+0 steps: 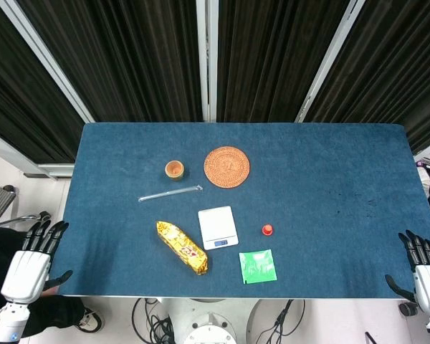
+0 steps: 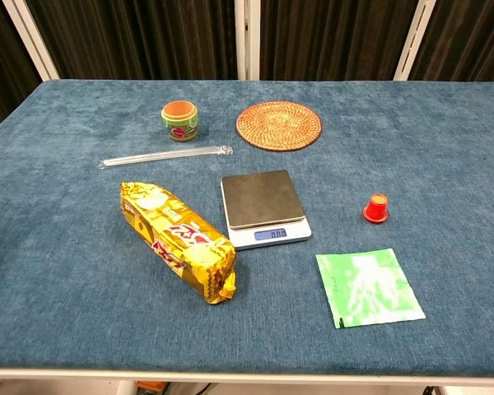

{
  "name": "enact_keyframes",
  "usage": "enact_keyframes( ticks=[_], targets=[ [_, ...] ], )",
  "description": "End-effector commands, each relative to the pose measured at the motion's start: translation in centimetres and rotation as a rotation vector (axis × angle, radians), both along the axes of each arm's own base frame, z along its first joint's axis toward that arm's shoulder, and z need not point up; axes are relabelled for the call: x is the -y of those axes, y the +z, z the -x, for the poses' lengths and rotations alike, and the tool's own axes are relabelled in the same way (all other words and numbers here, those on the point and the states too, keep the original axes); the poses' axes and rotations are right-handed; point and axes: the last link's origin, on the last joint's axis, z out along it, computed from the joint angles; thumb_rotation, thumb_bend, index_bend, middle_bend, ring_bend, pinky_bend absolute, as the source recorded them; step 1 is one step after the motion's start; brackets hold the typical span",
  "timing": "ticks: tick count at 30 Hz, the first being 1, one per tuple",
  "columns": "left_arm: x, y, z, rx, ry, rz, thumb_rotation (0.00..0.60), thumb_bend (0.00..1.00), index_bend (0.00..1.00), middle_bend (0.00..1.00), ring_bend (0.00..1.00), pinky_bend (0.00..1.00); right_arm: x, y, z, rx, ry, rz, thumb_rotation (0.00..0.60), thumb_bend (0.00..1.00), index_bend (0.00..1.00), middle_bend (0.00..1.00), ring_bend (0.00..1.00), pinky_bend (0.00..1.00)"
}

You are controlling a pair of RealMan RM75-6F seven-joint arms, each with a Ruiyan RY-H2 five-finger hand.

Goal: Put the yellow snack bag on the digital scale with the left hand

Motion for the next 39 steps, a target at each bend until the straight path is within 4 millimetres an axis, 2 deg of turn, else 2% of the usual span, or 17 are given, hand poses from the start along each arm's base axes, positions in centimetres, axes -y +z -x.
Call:
enact_keyframes(
  ticks=[1, 9, 16, 23, 30, 35, 39],
  targets=[
    [0.1, 0.0, 0.0, 0.001, 0.001, 0.000, 0.600, 0.09, 0.06, 0.07, 0.00, 0.00, 0.0, 0.0, 0.0, 0.001, 0.002, -0.001, 0.600, 0.17, 0.00, 0.00, 0.00, 0.06],
    [0.2, 0.0, -0.4, 0.004, -0.020, 0.007, 0.600, 0.09, 0.06, 0.07, 0.00, 0.00, -0.2, 0.2, 0.0, 0.004, 0.003, 0.011, 0.600, 0.17, 0.00, 0.00, 0.00, 0.06],
    [-0.7, -1.7, -3.3, 0.015, -0.182, 0.100, 0.600, 0.09, 0.07, 0.07, 0.00, 0.00, -0.2, 1.1, 0.0, 0.005, 0.002, 0.041, 0.600, 0.17, 0.00, 0.00, 0.00, 0.06],
    [-3.5, -5.2, -8.5, -0.006, -0.363, 0.247, 0.600, 0.09, 0.07, 0.07, 0.00, 0.00, 0.0, 1.4, -1.0, 0.028, 0.026, 0.028, 0.600, 0.17, 0.00, 0.00, 0.00, 0.06],
    [-6.3, -10.4, -12.5, -0.057, -0.470, 0.381, 0.600, 0.09, 0.05, 0.07, 0.00, 0.00, 0.2, 1.2, -1.3, 0.008, 0.026, 0.021, 0.600, 0.17, 0.00, 0.00, 0.00, 0.06],
    [-8.0, -13.4, -14.4, -0.050, -0.518, 0.432, 0.600, 0.09, 0.02, 0.06, 0.00, 0.00, 0.2, 1.5, -1.2, 0.004, 0.018, 0.026, 0.600, 0.17, 0.00, 0.00, 0.00, 0.06],
    [-9.5, -15.6, -14.7, -0.070, -0.505, 0.475, 0.600, 0.09, 0.02, 0.05, 0.00, 0.00, 0.4, 1.9, -1.1, 0.003, 0.014, 0.034, 0.600, 0.17, 0.00, 0.00, 0.00, 0.06]
  ],
)
